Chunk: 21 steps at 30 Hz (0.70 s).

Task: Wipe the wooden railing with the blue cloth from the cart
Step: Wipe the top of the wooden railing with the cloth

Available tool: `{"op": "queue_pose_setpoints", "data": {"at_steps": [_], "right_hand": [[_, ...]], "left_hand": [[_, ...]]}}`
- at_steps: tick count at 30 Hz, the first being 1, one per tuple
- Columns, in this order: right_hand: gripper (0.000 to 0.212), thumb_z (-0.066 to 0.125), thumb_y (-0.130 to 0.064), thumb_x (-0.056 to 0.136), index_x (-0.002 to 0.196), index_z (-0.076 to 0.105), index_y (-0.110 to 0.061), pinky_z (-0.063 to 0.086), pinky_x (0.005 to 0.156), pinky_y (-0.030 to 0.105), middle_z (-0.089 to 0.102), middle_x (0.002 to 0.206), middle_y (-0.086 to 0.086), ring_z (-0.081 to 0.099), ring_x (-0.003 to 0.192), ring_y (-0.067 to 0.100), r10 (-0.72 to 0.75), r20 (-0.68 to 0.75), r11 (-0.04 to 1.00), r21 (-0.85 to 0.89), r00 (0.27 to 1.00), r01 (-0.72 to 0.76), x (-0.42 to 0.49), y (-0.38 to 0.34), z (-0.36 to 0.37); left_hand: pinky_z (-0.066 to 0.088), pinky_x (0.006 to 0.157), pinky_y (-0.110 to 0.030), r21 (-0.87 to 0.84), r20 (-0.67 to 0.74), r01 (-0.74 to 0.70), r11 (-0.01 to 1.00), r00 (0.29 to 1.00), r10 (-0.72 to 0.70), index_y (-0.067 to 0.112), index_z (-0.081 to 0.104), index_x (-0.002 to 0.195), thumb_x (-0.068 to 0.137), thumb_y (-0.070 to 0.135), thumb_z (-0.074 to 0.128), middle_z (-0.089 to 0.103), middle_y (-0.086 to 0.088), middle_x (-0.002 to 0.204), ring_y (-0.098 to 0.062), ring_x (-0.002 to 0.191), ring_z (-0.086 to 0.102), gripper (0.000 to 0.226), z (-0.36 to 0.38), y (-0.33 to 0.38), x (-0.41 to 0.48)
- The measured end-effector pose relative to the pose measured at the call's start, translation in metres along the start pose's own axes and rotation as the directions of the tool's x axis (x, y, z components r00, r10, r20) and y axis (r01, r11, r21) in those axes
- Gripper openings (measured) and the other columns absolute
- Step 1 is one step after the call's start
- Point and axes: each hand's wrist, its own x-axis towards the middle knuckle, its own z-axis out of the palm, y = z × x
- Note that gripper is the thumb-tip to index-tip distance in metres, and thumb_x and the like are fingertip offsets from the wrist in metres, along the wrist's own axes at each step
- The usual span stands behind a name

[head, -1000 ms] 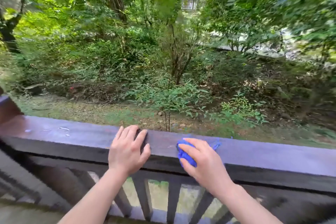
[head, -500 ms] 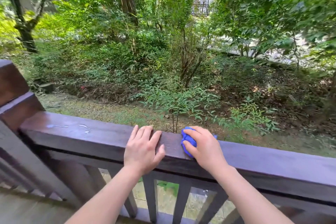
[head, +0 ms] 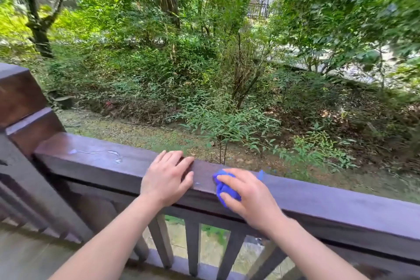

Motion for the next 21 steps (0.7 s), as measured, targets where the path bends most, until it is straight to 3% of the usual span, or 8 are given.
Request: {"op": "queue_pose_setpoints", "data": {"at_steps": [4, 8, 9, 13, 16, 18, 21], "right_hand": [[0.036, 0.063, -0.03, 0.079, 0.114, 0.067, -0.019, 0.038, 0.096, 0.026, 0.064, 0.119, 0.002, 0.056, 0.109, 0.025, 0.237, -0.145, 0.971, 0.02, 0.961, -0.237, 0.024, 0.014, 0.001], [0.035, 0.062, -0.033, 0.083, 0.116, 0.064, -0.021, 0.039, 0.096, 0.025, 0.062, 0.121, 0.002, 0.053, 0.111, 0.018, -0.031, -0.007, 1.0, 0.007, 1.0, 0.031, 0.014, -0.02, 0.012], [0.035, 0.061, -0.034, 0.083, 0.116, 0.064, -0.022, 0.041, 0.094, 0.026, 0.062, 0.121, 0.001, 0.053, 0.11, 0.017, -0.044, 0.009, 0.999, 0.003, 0.999, 0.044, 0.018, -0.014, 0.009], [0.037, 0.061, -0.032, 0.08, 0.113, 0.068, -0.019, 0.039, 0.094, 0.026, 0.064, 0.118, 0.002, 0.057, 0.108, 0.025, 0.192, -0.114, 0.981, 0.009, 0.975, -0.193, 0.034, 0.009, 0.003], [0.037, 0.059, -0.034, 0.082, 0.115, 0.066, -0.019, 0.032, 0.1, 0.019, 0.063, 0.12, 0.003, 0.053, 0.112, 0.018, 0.03, -0.033, 0.998, 0.054, 0.999, -0.028, 0.024, -0.021, 0.013], [0.037, 0.06, -0.034, 0.085, 0.12, 0.063, -0.02, 0.035, 0.102, 0.022, 0.061, 0.125, 0.002, 0.051, 0.116, 0.015, -0.105, 0.049, 0.991, 0.084, 0.993, 0.1, 0.023, -0.028, 0.014], [0.038, 0.059, -0.034, 0.085, 0.12, 0.063, -0.02, 0.04, 0.1, 0.029, 0.061, 0.124, 0.003, 0.052, 0.114, 0.018, -0.072, 0.015, 0.995, 0.069, 0.997, 0.071, 0.045, -0.015, 0.014]], "left_hand": [[0.05, 0.097, -0.046, -0.017, -0.016, 0.013, 1.0, 1.0, -0.014, 0.019, 0.07, 0.117, 0.088, 0.044, 0.046, 0.066, -0.005, 0.109, -0.029, 0.101, 0.061, 0.045, 0.0, 0.003, 0.0], [0.051, 0.093, -0.045, -0.025, -0.04, 0.002, 1.0, 0.999, -0.003, 0.018, 0.069, 0.116, 0.088, 0.043, 0.047, 0.065, -0.005, 0.106, -0.03, 0.097, 0.061, 0.044, -0.001, 0.002, -0.002], [0.051, 0.093, -0.045, -0.028, -0.042, 0.004, 1.0, 0.999, -0.005, 0.018, 0.069, 0.116, 0.088, 0.043, 0.047, 0.065, -0.005, 0.106, -0.03, 0.097, 0.061, 0.044, -0.001, 0.001, -0.001], [0.049, 0.095, -0.044, -0.029, -0.033, 0.004, 1.0, 0.999, -0.005, 0.019, 0.069, 0.118, 0.088, 0.044, 0.045, 0.064, -0.005, 0.109, -0.029, 0.1, 0.06, 0.045, -0.001, 0.001, -0.001], [0.048, 0.094, -0.043, -0.037, -0.053, -0.009, 0.999, 0.999, 0.007, 0.018, 0.069, 0.117, 0.088, 0.043, 0.047, 0.064, -0.005, 0.108, -0.029, 0.099, 0.06, 0.044, -0.001, 0.0, -0.002], [0.048, 0.094, -0.042, -0.044, -0.067, -0.018, 0.999, 0.998, 0.015, 0.017, 0.07, 0.116, 0.088, 0.042, 0.047, 0.065, -0.006, 0.108, -0.029, 0.099, 0.06, 0.044, -0.001, -0.002, 0.0], [0.046, 0.098, -0.042, -0.053, -0.068, -0.018, 0.998, 0.998, 0.014, 0.017, 0.07, 0.115, 0.089, 0.041, 0.045, 0.065, -0.005, 0.11, -0.028, 0.101, 0.061, 0.043, 0.001, -0.003, -0.001]]}}
